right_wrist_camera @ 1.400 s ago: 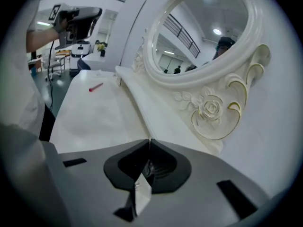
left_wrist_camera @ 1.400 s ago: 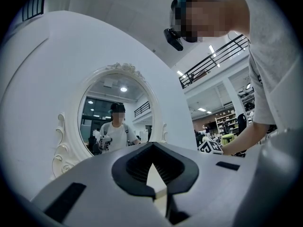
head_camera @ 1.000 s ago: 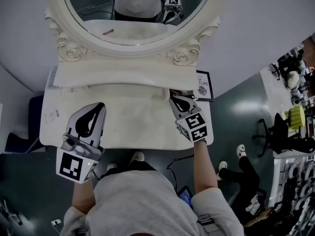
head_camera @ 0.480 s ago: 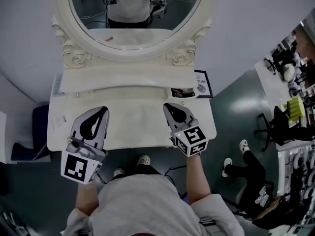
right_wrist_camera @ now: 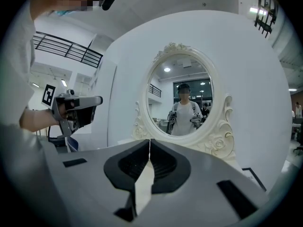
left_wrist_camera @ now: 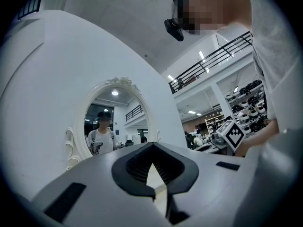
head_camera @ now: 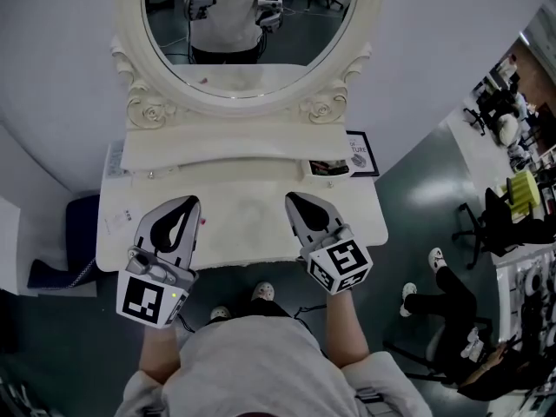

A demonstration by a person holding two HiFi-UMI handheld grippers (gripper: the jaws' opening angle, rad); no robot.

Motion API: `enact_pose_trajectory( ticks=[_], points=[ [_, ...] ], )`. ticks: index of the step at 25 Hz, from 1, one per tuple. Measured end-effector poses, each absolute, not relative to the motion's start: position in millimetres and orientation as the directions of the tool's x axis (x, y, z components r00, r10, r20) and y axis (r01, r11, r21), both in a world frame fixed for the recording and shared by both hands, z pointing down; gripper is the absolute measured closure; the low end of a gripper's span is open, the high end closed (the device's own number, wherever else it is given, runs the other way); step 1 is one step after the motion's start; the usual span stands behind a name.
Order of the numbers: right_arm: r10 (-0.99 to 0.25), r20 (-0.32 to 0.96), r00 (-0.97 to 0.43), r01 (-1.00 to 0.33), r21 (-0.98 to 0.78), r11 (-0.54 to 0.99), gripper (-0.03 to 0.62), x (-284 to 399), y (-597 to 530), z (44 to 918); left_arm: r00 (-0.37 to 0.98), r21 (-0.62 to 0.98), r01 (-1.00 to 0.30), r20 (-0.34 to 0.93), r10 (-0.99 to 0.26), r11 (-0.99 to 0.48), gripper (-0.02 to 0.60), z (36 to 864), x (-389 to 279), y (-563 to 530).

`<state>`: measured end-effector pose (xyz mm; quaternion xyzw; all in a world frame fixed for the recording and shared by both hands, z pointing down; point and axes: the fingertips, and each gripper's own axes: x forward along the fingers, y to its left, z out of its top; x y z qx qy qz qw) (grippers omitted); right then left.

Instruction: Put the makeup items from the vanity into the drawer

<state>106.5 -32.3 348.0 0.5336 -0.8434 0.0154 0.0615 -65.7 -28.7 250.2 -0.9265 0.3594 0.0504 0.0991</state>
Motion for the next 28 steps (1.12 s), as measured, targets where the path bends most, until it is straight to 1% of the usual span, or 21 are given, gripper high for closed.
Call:
enact_pose_trajectory(
  ticks=[6, 9, 13, 28],
  points=[
    [-0.911, 0.062, -0.407, -0.913, 0.016, 0.408, 0.571, 93, -18, 327, 0.738, -0.149, -0.674, -0.178, -0.651, -0.723, 0.571, 244, -80, -19],
    [-0.916, 0.042, -0.398, -0.917, 0.012, 0.399, 0.571, 87, -14, 319, 0.742, -0.154, -0.671, -0.150, -0.654, -0.725, 0.571, 250, -89, -16],
    [-0.921, 0.020, -0.390, -0.920, 0.023, 0.390, 0.571, 79, -9, 308, 0.728, -0.151, -0.684, -0.189, -0.659, -0.713, 0.571, 243, -101, -14],
    [-0.921, -0.070, -0.383, -0.924, 0.039, 0.381, 0.569, 47, 14, 280, 0.712, -0.138, -0.701, -0.203, -0.672, -0.700, 0.571, 244, -140, -6]
  ],
)
